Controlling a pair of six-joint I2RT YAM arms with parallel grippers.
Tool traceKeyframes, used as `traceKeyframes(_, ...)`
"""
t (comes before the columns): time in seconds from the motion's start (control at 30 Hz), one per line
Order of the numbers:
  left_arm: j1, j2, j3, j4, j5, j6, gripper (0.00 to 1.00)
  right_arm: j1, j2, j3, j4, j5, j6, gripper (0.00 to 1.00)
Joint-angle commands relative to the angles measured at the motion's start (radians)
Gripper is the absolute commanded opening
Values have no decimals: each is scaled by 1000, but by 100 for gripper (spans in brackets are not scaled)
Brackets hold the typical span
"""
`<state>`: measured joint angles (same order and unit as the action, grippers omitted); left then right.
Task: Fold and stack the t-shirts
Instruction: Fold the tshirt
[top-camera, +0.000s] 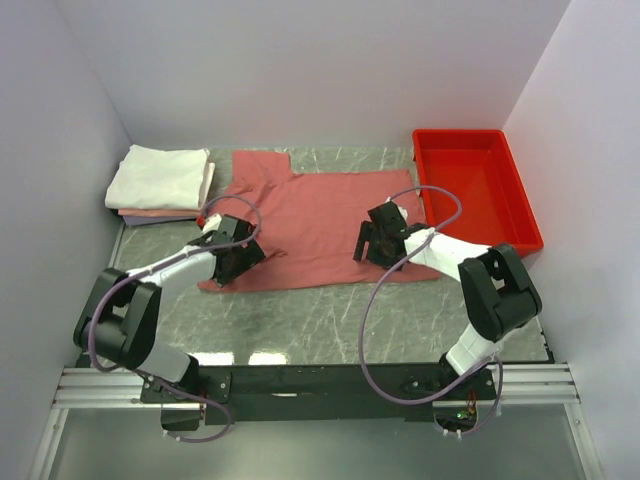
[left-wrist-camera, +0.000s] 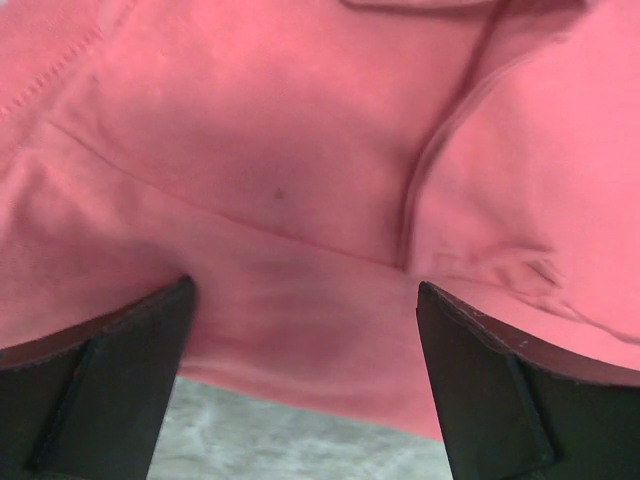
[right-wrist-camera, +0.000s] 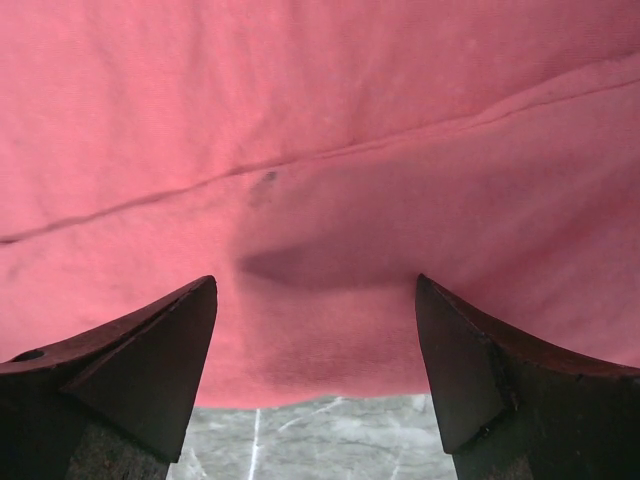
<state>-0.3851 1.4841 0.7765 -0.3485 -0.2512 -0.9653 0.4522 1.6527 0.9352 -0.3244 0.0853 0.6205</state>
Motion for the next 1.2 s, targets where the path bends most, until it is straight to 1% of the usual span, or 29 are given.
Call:
traceKeyframes(0.0, 3, -68, -86, 13, 27, -59, 99, 9, -56, -47, 38, -10, 28, 86)
traceKeyframes(0.2, 3, -234, -250, -43, 9, -128, 99, 42, -137, -212, 48, -51, 61, 86)
traceKeyframes(0.33, 3, -388, -354, -105, 38, -191, 99, 91, -227, -314, 44, -82, 106, 86)
traceKeyframes(0.4, 2, -454, -374, -153, 58, -203, 100, 115, -264, -361, 22, -82, 126, 86)
traceKeyframes(0.43, 0, -525, -376, -211, 56, -240, 99, 121, -305, -377, 4, -82, 136, 87)
traceKeyframes(0.5, 0, -594, -385, -251, 58, -265, 100, 129, -368, -404, -21, -82, 140, 87)
traceKeyframes(0.53, 0, -655, -385, -277, 52, -273, 100, 128, -389, -406, -50, -82, 128, 86)
traceKeyframes(0.57, 0, -685, -375, -309, 47, -276, 99, 129, -410, -392, -64, -82, 122, 87)
traceKeyframes(0.63, 0, -746, -358, -310, 56, -256, 100, 131, -467, -374, -73, -59, 91, 87)
traceKeyframes(0.67, 0, -758, -335, -278, 76, -239, 99, 129, -485, -360, -65, -62, 87, 87)
traceKeyframes(0.8, 0, -751, -263, -196, 99, -170, 99, 128, -557, -311, -32, -81, 50, 87)
traceKeyframes(0.87, -1, -700, -224, -169, 93, -148, 100, 129, -570, -294, -33, -70, 36, 87)
traceKeyframes(0.9, 0, -679, -215, -127, 96, -129, 99, 128, -577, -285, -31, -62, 33, 87)
traceKeyframes(1.0, 0, -570, -188, -55, 104, -84, 100, 120, -582, -279, -28, -41, 33, 87)
traceKeyframes(1.03, 0, -505, -177, -34, 99, -78, 99, 115, -584, -277, -28, -38, 31, 87)
traceKeyframes(1.07, 0, -471, -166, -26, 95, -69, 97, 105, -584, -280, -28, -38, 30, 87)
traceKeyframes(1.13, -1, -376, -129, -24, 60, -46, 88, 94, -579, -286, -36, -41, 36, 87)
traceKeyframes(1.17, 0, -349, -108, -17, 55, -39, 76, 82, -579, -294, -35, -51, 33, 87)
